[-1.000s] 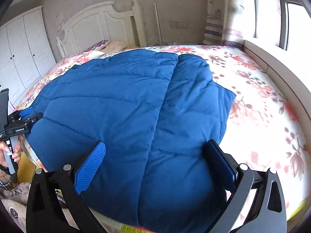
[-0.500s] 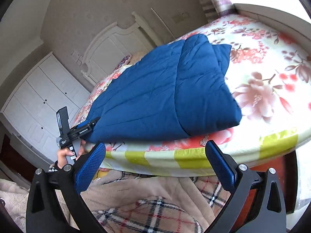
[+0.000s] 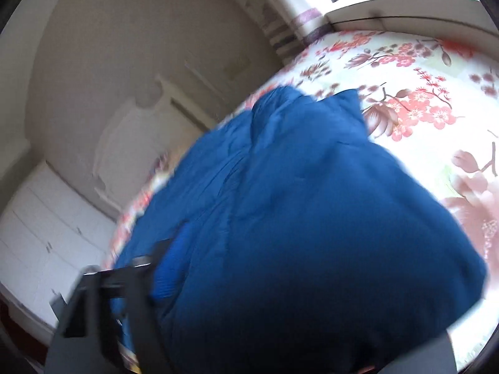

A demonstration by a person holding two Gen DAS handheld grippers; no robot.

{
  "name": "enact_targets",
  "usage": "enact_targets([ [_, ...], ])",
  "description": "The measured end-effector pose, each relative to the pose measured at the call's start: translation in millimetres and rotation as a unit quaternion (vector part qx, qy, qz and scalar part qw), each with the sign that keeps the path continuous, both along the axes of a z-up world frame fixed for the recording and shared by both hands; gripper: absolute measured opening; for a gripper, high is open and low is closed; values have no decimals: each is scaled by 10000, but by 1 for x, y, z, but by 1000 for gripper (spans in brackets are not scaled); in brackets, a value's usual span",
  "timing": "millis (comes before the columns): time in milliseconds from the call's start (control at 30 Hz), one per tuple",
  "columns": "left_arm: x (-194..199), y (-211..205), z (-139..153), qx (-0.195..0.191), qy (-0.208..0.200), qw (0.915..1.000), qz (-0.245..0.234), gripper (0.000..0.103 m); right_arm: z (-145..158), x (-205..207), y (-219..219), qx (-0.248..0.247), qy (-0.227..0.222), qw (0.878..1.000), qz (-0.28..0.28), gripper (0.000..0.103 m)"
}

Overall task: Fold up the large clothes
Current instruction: 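Grasp the folded jacket edge with the right gripper and lift it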

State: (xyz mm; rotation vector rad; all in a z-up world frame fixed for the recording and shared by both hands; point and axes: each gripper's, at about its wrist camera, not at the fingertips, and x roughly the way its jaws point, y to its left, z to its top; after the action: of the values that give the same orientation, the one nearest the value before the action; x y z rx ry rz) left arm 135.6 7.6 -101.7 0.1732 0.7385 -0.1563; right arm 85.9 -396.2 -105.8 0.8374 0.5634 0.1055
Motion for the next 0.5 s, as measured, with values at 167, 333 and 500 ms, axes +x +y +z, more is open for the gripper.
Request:
enact_targets([
  [167,-5,-17,34,-253,-12,9997,-49,100,1,-23,-18,376,-537,9978,26,37],
  [333,-2,-71,60,-72,-256,9978,-599,101,25,-34,-12,179,-961,9951,130,36],
  [500,-5,-125,30,413,85,9919,-1200,100,52,-42,-4,-250,-1265,9914,214,36],
])
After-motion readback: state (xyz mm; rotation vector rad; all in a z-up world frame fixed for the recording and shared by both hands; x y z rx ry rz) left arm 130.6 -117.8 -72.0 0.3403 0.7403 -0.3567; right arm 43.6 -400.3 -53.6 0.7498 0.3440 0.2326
